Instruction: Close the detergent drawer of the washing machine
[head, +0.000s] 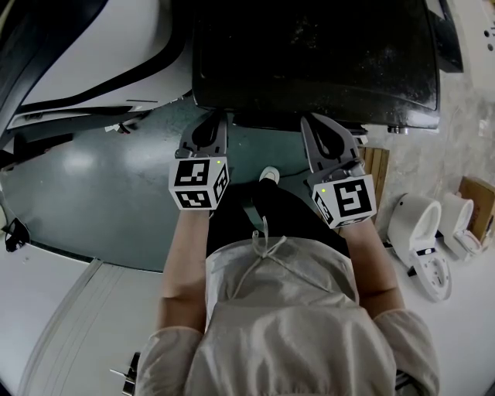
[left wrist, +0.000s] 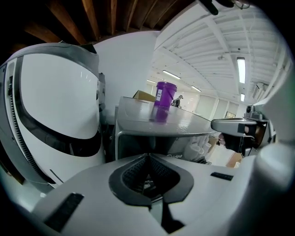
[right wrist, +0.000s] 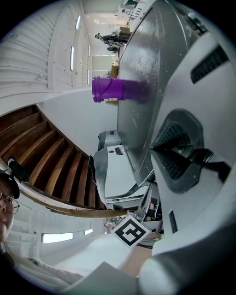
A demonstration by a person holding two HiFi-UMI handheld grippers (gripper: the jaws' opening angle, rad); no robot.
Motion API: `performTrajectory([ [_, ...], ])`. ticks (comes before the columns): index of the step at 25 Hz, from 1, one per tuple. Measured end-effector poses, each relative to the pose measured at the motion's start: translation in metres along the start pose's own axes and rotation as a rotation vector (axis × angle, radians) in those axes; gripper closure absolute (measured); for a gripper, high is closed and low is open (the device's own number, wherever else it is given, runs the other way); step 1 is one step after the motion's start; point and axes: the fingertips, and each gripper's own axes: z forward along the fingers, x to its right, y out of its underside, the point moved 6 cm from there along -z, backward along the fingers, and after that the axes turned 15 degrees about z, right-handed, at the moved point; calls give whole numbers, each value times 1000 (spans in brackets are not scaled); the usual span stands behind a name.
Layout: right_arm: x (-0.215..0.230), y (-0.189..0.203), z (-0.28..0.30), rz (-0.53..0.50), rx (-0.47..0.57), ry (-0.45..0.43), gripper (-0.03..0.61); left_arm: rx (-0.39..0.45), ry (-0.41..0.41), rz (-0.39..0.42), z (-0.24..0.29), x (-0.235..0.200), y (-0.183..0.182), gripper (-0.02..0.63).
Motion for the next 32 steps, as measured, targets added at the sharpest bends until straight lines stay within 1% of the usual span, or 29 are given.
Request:
performTrajectory([
  [4, -3, -1, -5, -1, 8, 13, 574, 11, 7, 11, 0, -1, 1, 597],
  [7, -8, -4, -14, 1, 16, 26, 574, 41, 48, 42, -6, 0, -2, 597],
  [12, -18, -13, -27, -16, 42, 26, 574, 114, 113, 145, -29, 14, -26, 597],
  [16, -29, -26, -43, -15, 71, 7, 572, 180, 139, 182, -59, 28, -51, 598],
  [21, -39, -52, -74, 18, 146, -1, 574, 285, 138, 216, -105, 36, -89, 597],
  [24, -46, -65, -92, -2, 182, 15, 574, 329, 138, 219, -131, 37, -109, 597],
  [28, -56, -84, -120, -20, 255, 49, 574, 408, 111, 211, -168, 38, -141, 597],
  [32, -69, -100, -144, -49, 299, 52, 574, 479, 83, 238, -201, 41, -167, 597],
])
